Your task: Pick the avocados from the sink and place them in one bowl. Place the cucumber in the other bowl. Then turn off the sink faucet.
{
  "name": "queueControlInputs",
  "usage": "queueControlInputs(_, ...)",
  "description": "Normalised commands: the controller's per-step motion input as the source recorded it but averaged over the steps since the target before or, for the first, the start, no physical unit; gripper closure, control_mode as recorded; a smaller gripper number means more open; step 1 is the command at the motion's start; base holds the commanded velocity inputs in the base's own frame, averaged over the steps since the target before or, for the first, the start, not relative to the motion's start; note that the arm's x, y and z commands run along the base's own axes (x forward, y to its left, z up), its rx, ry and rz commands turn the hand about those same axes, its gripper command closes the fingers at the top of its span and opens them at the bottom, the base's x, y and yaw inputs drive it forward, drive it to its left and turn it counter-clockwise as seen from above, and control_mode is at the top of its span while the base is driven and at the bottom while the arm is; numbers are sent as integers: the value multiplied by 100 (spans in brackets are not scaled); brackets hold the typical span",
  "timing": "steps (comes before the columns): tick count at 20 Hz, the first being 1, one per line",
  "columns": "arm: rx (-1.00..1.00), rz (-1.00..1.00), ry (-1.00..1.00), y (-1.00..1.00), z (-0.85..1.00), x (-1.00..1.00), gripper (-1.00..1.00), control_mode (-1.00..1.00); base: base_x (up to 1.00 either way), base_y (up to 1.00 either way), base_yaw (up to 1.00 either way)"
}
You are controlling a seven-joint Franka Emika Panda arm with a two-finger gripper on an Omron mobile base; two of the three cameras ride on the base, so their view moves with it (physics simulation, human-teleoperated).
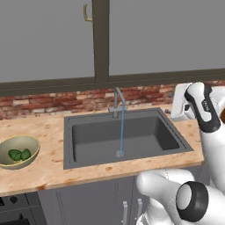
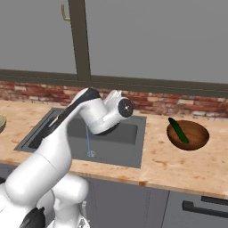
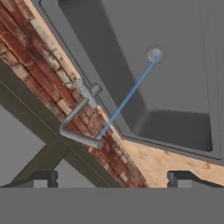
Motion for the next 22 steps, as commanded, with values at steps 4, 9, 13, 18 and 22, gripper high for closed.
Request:
queueControlInputs(4,24,-2,7,0,-7,0,-100,-100,0,0,0)
queueControlInputs(9,12,0,15,0,-10,0,-100,-100,0,0,0)
queueControlInputs(13,1,0,23,0,-11,0,-100,-100,0,0,0)
queueControlInputs(18,1,0,22,4,-10,6,-100,-100,0,0,0)
queueControlInputs(22,7,5,14,1,-23,14,-100,-100,0,0,0)
